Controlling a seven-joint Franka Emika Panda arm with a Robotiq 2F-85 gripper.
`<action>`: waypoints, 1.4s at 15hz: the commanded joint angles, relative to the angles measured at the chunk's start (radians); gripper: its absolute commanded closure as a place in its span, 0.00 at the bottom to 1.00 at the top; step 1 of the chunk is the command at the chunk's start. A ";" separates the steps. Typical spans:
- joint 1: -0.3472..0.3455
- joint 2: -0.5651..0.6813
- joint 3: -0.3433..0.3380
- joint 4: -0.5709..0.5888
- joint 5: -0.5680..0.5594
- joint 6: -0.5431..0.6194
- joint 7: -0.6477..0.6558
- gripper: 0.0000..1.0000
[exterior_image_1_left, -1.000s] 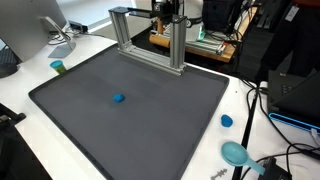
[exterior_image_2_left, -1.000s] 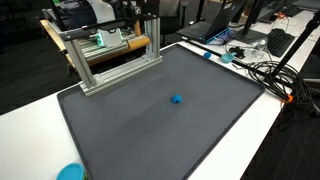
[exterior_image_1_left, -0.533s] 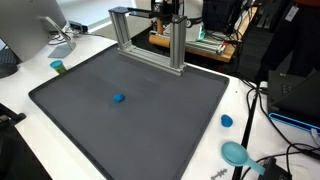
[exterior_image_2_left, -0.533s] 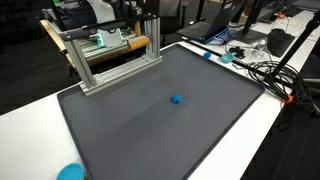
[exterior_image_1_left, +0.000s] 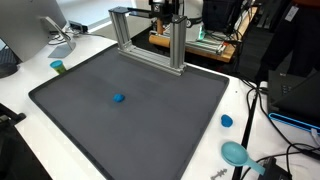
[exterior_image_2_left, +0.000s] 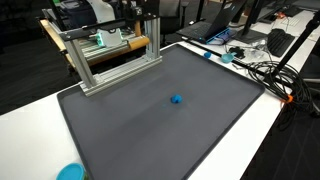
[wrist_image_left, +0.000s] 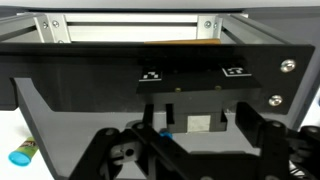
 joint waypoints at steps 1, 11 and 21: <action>0.013 -0.005 -0.026 0.002 -0.014 -0.009 -0.045 0.31; 0.002 -0.008 -0.021 0.002 -0.033 -0.021 -0.050 0.28; 0.006 0.007 -0.020 0.002 -0.010 -0.042 -0.010 0.33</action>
